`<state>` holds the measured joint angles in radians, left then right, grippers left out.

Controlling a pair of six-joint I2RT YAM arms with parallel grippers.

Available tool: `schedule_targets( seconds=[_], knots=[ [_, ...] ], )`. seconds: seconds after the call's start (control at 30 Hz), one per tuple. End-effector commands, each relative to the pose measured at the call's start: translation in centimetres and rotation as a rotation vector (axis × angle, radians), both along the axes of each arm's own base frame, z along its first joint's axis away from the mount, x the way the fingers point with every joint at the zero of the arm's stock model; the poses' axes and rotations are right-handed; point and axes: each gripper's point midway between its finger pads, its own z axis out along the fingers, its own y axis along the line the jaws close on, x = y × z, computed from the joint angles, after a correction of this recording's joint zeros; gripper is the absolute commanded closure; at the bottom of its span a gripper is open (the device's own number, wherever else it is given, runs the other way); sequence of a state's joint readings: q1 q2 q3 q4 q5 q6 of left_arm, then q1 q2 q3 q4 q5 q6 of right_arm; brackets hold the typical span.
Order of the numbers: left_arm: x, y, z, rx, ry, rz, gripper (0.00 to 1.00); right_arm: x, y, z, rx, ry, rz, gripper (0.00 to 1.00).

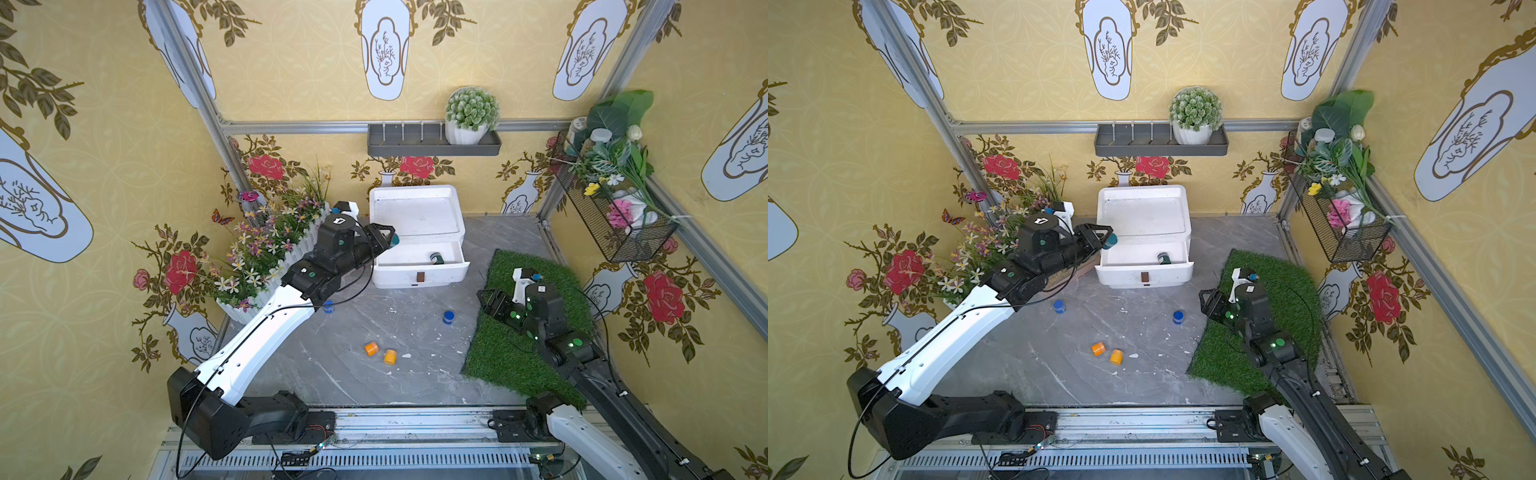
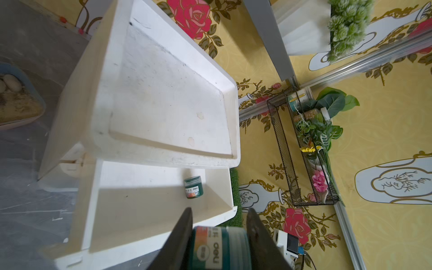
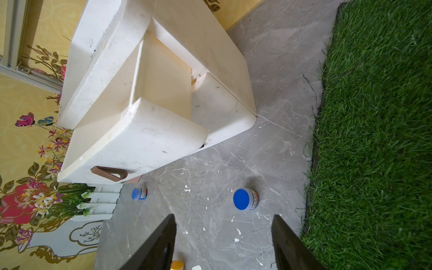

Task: Put the paint cans in the drawer according to color
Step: Place the paint can in the drawer, then close the drawer of the storage box.

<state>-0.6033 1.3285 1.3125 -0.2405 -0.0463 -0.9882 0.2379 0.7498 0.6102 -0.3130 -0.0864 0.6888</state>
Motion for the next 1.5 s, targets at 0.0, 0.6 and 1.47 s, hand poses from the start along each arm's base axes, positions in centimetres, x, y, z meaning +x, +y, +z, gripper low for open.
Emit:
schedule_targets(
  seconds=[0.0, 0.6, 1.47],
  knots=[
    [1.3, -2.4, -0.6, 0.119, -0.065, 0.006, 0.62, -0.1, -0.1, 0.8, 0.019, -0.038, -0.01, 0.34],
    [2.8, -5.9, -6.7, 0.37, -0.036, -0.046, 0.53, -1.1, -0.5, 1.0, 0.02, -0.044, -0.018, 0.34],
    [-7.5, 10.9, -9.0, 0.124, -0.36, 0.21, 0.13, 1.0, 13.9, 2.5, -0.203, -0.006, 0.349, 0.49]
  ],
)
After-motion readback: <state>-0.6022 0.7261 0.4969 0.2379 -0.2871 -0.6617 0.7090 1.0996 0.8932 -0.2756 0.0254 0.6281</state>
